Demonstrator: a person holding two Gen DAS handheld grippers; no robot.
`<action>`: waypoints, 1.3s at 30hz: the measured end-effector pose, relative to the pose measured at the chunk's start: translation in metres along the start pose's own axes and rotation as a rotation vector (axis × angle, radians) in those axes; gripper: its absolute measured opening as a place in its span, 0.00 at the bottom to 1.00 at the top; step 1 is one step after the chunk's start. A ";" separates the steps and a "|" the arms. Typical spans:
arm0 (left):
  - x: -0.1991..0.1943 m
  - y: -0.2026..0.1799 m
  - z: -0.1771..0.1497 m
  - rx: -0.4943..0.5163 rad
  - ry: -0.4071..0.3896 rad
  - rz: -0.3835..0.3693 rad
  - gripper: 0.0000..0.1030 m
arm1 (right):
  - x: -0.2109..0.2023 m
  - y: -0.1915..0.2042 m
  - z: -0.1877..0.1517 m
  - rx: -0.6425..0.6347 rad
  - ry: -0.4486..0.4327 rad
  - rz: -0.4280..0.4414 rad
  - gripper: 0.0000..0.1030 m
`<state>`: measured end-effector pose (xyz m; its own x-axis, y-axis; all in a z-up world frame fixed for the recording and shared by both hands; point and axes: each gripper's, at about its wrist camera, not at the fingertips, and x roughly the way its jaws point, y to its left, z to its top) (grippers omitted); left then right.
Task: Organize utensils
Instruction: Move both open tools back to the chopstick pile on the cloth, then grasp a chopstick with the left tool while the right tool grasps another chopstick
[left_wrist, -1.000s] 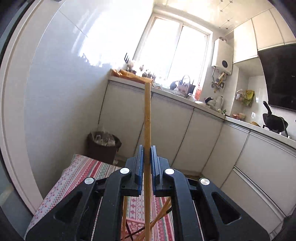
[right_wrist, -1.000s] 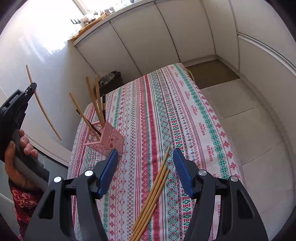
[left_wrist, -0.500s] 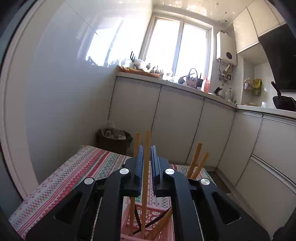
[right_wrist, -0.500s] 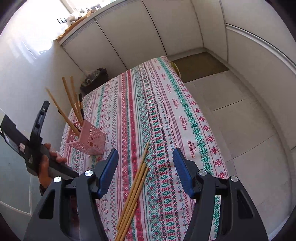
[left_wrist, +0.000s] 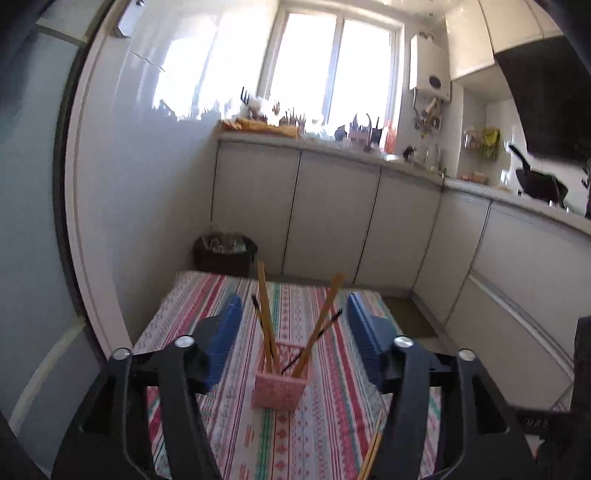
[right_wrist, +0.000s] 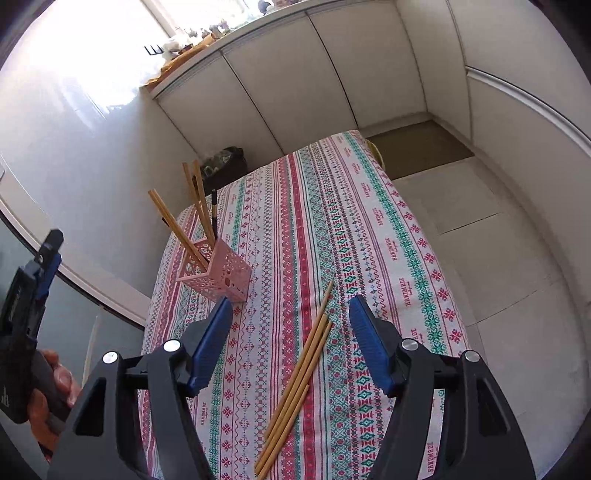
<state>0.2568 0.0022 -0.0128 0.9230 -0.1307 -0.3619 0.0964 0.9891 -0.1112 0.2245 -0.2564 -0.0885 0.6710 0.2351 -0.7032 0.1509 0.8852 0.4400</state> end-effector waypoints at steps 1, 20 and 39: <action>0.002 -0.002 -0.006 0.007 0.046 0.003 0.68 | -0.001 -0.003 -0.001 0.006 0.002 -0.017 0.69; 0.130 -0.066 -0.103 0.091 0.858 -0.112 0.93 | 0.021 -0.077 -0.012 0.016 0.193 -0.331 0.87; 0.251 -0.142 -0.152 0.277 1.109 -0.045 0.26 | 0.013 -0.095 -0.004 0.081 0.235 -0.254 0.87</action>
<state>0.4183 -0.1811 -0.2286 0.0930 -0.0180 -0.9955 0.3268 0.9450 0.0134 0.2162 -0.3354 -0.1417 0.4203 0.1057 -0.9012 0.3552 0.8948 0.2706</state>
